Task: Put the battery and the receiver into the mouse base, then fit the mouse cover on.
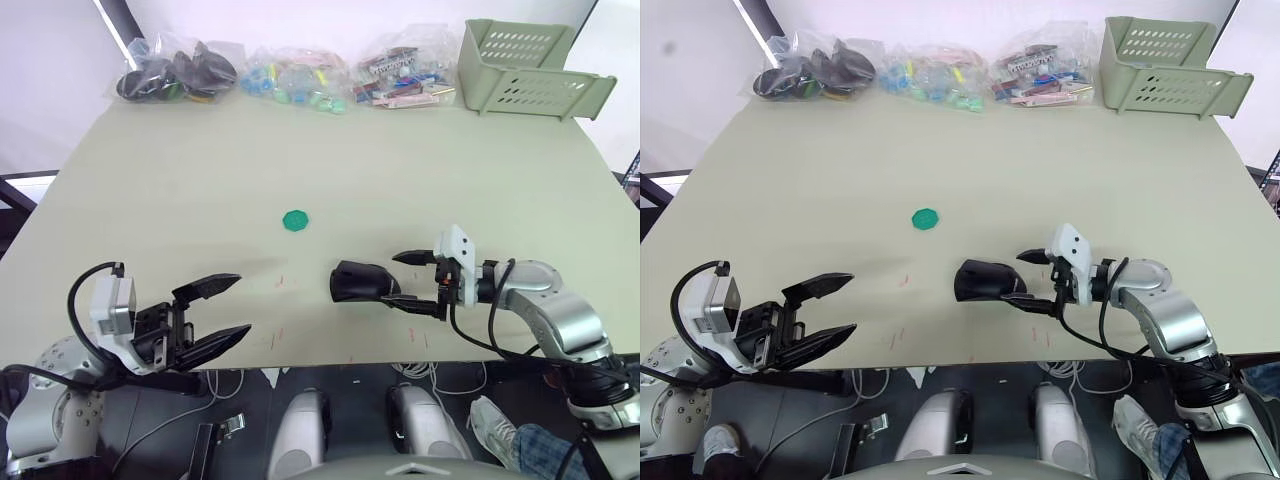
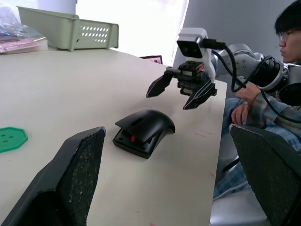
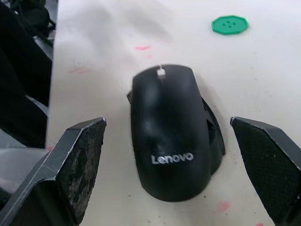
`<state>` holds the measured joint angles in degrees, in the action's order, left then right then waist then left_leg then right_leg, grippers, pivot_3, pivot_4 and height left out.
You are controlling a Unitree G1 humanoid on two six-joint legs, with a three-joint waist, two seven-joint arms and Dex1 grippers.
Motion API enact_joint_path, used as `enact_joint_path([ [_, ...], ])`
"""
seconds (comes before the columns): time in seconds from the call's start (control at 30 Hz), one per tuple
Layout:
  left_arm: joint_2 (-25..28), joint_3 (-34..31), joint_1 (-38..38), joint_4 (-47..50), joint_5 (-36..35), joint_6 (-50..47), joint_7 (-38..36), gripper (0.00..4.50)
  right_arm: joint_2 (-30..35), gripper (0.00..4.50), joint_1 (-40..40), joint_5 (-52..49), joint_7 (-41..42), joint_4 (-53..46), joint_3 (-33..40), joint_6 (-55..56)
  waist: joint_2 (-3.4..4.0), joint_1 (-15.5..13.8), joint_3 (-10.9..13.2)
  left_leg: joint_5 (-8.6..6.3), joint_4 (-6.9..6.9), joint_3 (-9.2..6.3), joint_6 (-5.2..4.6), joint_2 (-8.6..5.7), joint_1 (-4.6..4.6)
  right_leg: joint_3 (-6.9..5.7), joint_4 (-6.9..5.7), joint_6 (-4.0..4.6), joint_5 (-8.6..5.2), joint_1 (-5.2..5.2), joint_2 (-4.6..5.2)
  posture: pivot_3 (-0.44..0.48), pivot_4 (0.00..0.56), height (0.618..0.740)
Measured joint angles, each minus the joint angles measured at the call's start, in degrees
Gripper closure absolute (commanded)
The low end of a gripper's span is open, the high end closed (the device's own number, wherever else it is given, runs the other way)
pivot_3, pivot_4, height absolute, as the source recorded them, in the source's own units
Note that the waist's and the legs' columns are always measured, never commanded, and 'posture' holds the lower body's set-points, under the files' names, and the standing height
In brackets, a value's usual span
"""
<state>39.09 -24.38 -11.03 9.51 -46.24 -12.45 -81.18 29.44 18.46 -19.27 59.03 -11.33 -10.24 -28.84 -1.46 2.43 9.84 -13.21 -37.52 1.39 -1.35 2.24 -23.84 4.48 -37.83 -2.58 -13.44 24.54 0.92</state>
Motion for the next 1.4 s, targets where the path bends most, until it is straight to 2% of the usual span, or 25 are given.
enact_joint_path([
  [0.53, 0.76, 0.0, -0.45, -0.09, 0.04, 0.01, -1.15, 0.0, -0.5, 0.05, 0.77, 3.32, 0.22, 5.61, -3.7, 4.12, 0.0, -0.05, 0.0, 0.0, 0.0, -0.01, 0.0, 0.0, 0.01, -0.01, -0.01, 0.01, -0.01, 0.0, 0.0, 0.0, 0.15, 0.74],
  [1.4, 0.84, 0.0, -0.64, -0.08, 0.06, 0.23, -1.1, 0.0, -0.6, 0.05, 2.31, 3.45, -0.21, 5.82, -4.56, 3.13, 0.0, -0.05, 0.0, 0.0, 0.0, 0.0, 0.0, 0.0, 0.01, -0.01, -0.02, 0.01, -0.01, 0.0, 0.0, 0.0, 0.15, 0.74],
])
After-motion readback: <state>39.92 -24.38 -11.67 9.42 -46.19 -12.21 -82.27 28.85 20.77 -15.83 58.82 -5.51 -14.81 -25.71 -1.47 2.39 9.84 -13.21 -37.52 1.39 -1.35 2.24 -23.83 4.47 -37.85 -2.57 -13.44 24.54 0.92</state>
